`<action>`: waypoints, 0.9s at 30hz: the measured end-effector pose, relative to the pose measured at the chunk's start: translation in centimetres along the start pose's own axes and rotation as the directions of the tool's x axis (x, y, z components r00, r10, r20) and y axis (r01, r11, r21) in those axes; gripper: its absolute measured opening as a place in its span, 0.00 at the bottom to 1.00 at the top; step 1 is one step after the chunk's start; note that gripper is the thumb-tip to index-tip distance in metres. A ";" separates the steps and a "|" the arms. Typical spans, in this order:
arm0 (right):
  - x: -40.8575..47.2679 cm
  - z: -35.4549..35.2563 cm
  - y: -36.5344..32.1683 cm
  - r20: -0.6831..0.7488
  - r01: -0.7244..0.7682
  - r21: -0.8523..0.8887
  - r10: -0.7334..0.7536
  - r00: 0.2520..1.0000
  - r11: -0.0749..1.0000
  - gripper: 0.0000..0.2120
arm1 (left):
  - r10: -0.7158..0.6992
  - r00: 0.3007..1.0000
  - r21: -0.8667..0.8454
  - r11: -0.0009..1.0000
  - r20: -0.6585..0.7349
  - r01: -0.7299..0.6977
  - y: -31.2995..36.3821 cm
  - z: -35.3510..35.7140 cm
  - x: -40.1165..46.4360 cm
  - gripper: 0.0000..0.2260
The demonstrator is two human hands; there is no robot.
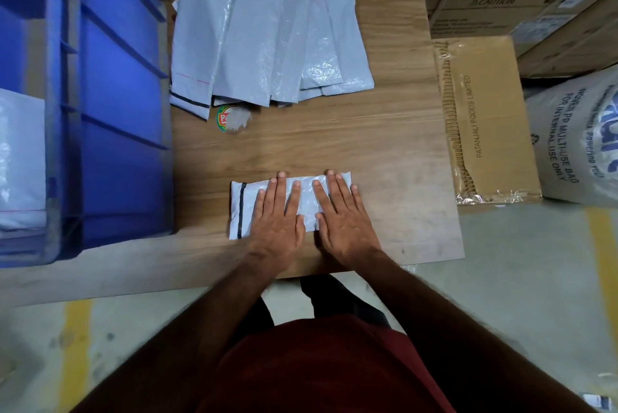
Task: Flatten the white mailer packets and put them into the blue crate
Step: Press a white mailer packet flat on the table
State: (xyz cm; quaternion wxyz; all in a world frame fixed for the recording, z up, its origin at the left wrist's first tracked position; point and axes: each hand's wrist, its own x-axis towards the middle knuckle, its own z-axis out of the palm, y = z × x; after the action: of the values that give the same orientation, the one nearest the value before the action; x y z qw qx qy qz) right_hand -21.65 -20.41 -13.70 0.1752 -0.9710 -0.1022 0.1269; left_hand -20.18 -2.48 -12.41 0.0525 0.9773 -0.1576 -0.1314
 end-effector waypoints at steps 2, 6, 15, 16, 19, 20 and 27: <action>0.1 -0.3 -0.4 -0.004 -0.025 -0.021 0.025 1.000 0.999 0.32 | 0.012 1.000 -0.007 1.000 0.004 -0.012 0.0 -0.4 0.1 0.30; 0.6 -0.5 -2.1 -0.069 0.008 0.020 -0.006 0.998 1.000 0.31 | 0.034 0.997 -0.033 0.999 -0.066 -0.036 -1.6 -1.3 -0.3 0.30; 1.2 0.5 -2.9 -0.017 0.011 -0.016 -0.011 1.000 1.000 0.31 | 0.012 0.999 -0.078 0.997 -0.036 -0.015 -2.6 -0.1 -1.1 0.29; 1.3 0.3 -3.1 -0.011 0.004 -0.016 -0.005 1.000 1.000 0.31 | 0.022 0.999 -0.084 0.996 -0.033 -0.025 -2.7 -0.3 -1.1 0.29; 1.5 0.0 -4.0 -0.018 0.046 -0.002 -0.046 0.999 0.999 0.31 | 0.021 0.998 -0.098 0.995 -0.066 -0.028 -3.5 -0.6 -1.4 0.29; 1.6 0.0 -4.3 -0.022 0.065 -0.003 -0.065 0.998 0.998 0.31 | -0.006 0.997 -0.098 0.995 -0.079 -0.001 -3.7 -0.6 -1.5 0.29; 2.1 1.4 -4.8 0.011 0.080 -0.066 -0.080 0.997 0.995 0.31 | -0.050 0.999 -0.110 0.993 -0.011 0.049 -4.4 0.7 -2.0 0.30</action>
State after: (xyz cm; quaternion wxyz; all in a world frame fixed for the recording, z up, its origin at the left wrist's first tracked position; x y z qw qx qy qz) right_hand -20.83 -15.00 -13.68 0.1473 -0.9708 -0.1458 0.1206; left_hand -20.96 2.26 -13.27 0.1037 0.9775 -0.1254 -0.1345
